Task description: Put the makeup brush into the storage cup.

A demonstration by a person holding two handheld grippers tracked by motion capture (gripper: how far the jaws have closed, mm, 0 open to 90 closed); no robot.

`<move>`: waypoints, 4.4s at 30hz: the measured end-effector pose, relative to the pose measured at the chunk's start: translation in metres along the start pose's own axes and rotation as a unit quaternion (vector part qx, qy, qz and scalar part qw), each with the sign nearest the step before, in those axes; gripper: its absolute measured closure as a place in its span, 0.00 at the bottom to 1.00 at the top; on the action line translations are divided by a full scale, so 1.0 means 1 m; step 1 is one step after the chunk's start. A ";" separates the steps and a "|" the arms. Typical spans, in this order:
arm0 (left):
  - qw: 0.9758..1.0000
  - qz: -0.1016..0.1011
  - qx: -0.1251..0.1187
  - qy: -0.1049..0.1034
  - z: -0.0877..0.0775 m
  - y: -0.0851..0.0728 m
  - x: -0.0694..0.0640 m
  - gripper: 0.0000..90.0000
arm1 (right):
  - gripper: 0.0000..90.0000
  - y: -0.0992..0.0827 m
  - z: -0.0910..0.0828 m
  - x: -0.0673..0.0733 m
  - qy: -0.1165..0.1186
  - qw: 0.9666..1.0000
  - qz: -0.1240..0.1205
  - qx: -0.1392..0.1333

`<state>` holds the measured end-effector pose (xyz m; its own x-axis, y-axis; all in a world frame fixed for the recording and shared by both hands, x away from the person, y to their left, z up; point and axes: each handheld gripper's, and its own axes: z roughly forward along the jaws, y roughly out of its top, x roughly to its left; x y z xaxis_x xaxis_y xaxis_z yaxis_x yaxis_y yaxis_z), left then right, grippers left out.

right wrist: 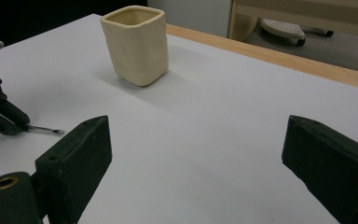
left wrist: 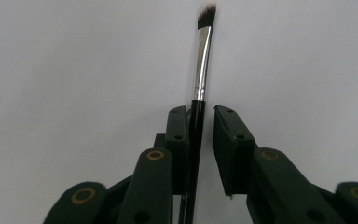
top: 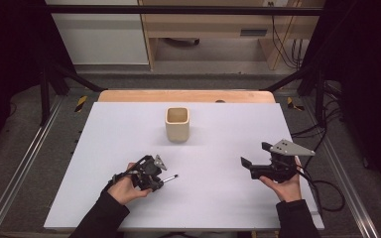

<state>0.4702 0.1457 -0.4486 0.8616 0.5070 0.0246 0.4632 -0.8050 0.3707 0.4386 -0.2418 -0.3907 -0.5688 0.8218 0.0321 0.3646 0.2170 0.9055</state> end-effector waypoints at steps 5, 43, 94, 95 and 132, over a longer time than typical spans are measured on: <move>1.000 -0.005 0.002 0.001 0.000 0.000 0.000 0.89 | 0.09 0.000 0.000 0.000 0.000 1.000 -0.002 0.002; 1.000 -0.004 0.031 -0.006 0.001 0.009 -0.001 0.93 | 0.09 0.000 0.001 0.000 0.002 1.000 -0.002 0.006; 0.960 -0.128 -0.245 0.048 -0.070 -0.013 0.010 0.93 | 0.09 -0.001 0.000 0.001 0.010 1.000 -0.002 0.009; 0.957 -0.135 -0.251 0.051 -0.072 -0.015 0.011 0.93 | 0.09 -0.001 0.000 0.001 0.009 1.000 -0.003 0.010; 0.905 -0.187 -0.371 0.094 -0.104 -0.004 0.027 0.93 | 0.09 0.000 0.001 0.000 0.004 1.000 0.004 0.004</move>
<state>0.4696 0.1945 -0.3530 0.5907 0.8008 -0.0987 0.3871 -0.1740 0.9055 0.4391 -0.2414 -0.3914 -0.5720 0.8191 0.0430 0.3749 0.2144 0.9019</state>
